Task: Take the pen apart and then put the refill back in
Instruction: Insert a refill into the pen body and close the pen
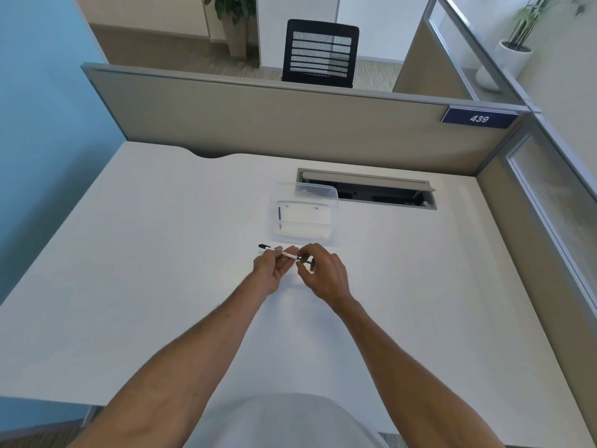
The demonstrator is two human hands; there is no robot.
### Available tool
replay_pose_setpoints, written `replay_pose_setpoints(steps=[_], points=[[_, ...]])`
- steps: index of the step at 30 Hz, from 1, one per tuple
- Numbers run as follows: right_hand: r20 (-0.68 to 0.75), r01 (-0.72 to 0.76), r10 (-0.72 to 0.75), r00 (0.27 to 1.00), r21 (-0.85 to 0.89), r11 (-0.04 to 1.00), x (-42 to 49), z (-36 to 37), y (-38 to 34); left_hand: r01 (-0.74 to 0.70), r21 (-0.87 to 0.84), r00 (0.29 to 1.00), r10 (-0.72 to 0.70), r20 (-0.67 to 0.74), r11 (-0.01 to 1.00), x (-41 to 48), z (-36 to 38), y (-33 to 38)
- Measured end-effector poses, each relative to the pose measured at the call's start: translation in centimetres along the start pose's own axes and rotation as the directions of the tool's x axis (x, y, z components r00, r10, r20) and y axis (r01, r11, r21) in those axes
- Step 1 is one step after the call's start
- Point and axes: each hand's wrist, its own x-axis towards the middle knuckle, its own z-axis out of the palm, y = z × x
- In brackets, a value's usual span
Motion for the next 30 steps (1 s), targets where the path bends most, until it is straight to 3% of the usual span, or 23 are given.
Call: replay_pose_setpoints(steps=[7, 13, 20, 30], points=[[-0.001, -0.024, 0.024, 1.000, 0.057, 0.998, 0.0, -0.6, 0.1, 0.008, -0.109, 1.000, -0.007, 0.015, 0.994, 0.0, -0.4, 1.1], [-0.009, -0.147, 0.147, 0.989, 0.005, 0.989, 0.0, -0.1, 1.9, 0.003, -0.160, 1.000, 0.000, 0.020, 0.987, 0.2, -0.8, 1.9], [0.022, -0.396, 0.402, 0.915, -0.143, 0.907, 0.3, 0.6, 3.6, 0.000, -0.153, 1.000, 0.005, 0.029, 0.988, 0.7, -1.6, 2.1], [0.117, -0.502, 0.530, 0.840, -0.205, 0.840, 0.4, 2.4, 4.0, 0.037, -0.099, 0.998, -0.032, 0.054, 0.994, 1.2, -1.5, 3.1]])
